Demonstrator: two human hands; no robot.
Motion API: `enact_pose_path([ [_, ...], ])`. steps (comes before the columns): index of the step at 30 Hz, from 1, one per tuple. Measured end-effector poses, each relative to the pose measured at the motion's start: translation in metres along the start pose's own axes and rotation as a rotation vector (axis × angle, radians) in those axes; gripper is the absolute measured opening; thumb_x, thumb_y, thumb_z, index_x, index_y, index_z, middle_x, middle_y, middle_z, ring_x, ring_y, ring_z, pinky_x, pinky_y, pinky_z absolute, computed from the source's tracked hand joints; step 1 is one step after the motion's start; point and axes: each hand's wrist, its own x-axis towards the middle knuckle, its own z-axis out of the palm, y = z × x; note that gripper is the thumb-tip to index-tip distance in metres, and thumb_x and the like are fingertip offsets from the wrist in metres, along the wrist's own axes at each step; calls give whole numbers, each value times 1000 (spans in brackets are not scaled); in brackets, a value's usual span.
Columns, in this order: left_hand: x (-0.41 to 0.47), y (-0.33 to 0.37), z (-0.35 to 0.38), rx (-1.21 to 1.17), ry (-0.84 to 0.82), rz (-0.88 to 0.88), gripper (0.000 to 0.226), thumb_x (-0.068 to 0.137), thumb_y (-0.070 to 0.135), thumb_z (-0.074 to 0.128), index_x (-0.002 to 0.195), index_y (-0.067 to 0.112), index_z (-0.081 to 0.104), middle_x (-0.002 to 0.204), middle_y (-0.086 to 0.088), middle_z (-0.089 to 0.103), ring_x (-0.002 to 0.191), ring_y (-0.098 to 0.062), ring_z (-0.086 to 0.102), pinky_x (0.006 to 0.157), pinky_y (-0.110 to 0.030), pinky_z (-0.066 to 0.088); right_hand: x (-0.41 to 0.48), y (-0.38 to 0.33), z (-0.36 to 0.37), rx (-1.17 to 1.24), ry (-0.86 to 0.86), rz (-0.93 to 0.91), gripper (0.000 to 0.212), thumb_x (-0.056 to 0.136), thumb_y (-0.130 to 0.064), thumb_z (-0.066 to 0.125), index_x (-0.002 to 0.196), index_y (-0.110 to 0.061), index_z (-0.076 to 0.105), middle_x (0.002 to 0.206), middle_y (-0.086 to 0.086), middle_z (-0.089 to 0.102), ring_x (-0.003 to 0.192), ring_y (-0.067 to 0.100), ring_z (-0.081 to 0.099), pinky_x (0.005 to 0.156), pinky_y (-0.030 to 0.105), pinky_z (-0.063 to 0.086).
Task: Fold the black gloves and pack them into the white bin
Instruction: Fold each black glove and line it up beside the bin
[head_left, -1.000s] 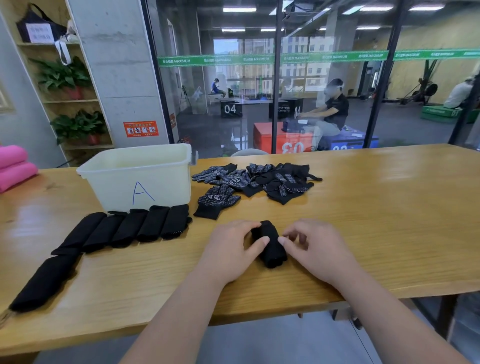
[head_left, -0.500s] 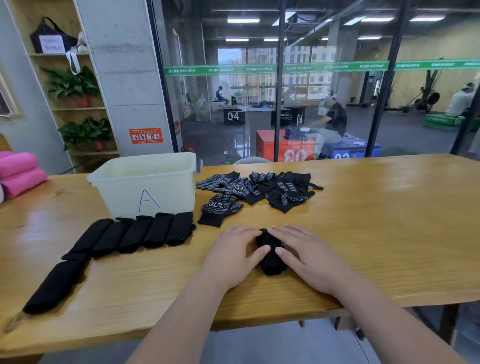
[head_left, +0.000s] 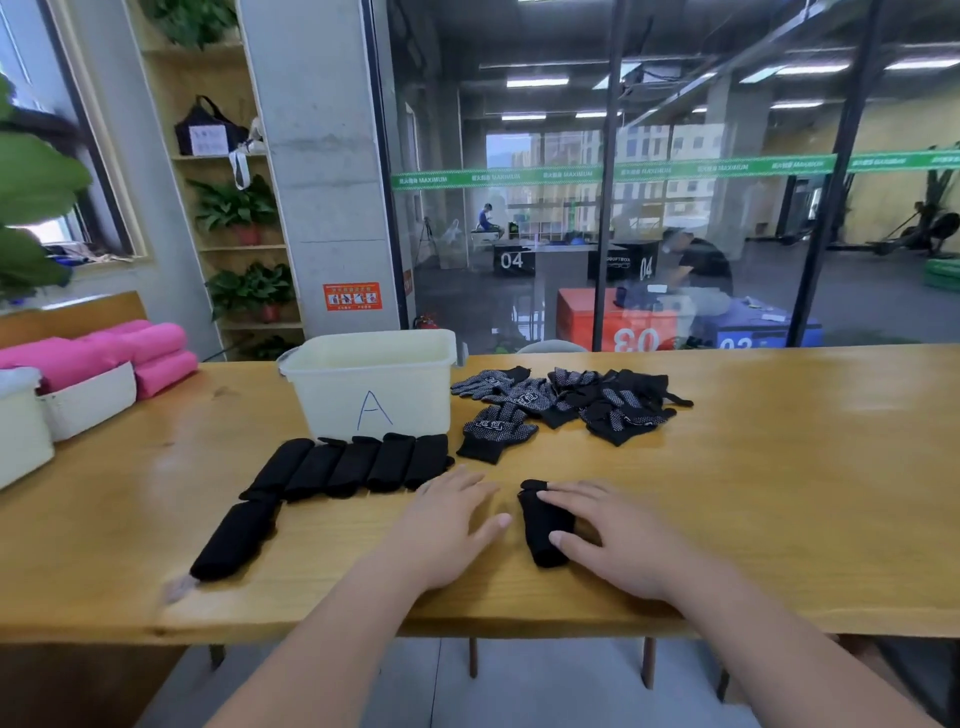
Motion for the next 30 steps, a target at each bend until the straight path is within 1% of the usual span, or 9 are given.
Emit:
enact_pose_path([
  [4,-29,-23,-13,22,12,-52,62,106,66,40,161,37,40,171,13,30,161,-9,13,130,-36,15,18,-40,11,34,-36,-50,61,101,-64,47,159,-47,36,165,-25,31,153,5,25,126,34,24],
  [7,-51,-41,-21,48,22,-97,61,106,66,40,160,39,40,170,16,30,160,-7,12,128,-37,16,30,-69,20,56,-44,-83,61,100,-62,48,158,-46,37,166,-22,33,152,7,26,127,37,25],
  [14,-100,-81,-37,43,84,-185,54,108,60,41,157,37,45,168,19,34,160,-5,13,129,-37,18,55,-129,37,63,-68,-148,62,100,-60,51,158,-43,39,164,-21,36,150,8,30,125,38,29],
  [16,-110,-97,-38,62,112,-219,54,108,61,39,156,39,46,167,20,34,160,-3,13,130,-38,17,63,-146,41,43,-71,-173,64,99,-62,50,159,-42,39,164,-19,37,150,10,31,125,40,29],
  [18,-119,-110,-42,98,150,-245,54,109,61,36,156,39,46,167,21,34,159,-3,13,132,-37,13,71,-163,45,4,-71,-196,65,100,-63,48,159,-40,38,165,-18,38,151,12,31,125,41,30],
  [21,-129,-129,-52,121,191,-295,53,110,57,35,158,38,44,169,20,30,160,-4,12,131,-33,8,82,-185,53,-20,-79,-228,66,100,-65,46,160,-39,37,165,-17,37,152,13,29,126,41,28],
  [24,-137,-147,-58,121,202,-347,54,111,55,36,160,35,42,170,18,29,160,-5,12,129,-32,9,93,-202,61,-36,-88,-238,68,100,-68,42,161,-40,35,166,-18,35,154,15,26,126,42,26],
  [30,-142,-176,-60,109,151,-420,60,112,55,27,167,30,29,174,13,22,161,-9,13,131,-34,9,110,-225,76,-42,-93,-242,69,101,-72,37,163,-42,30,168,-18,30,158,18,19,128,45,22],
])
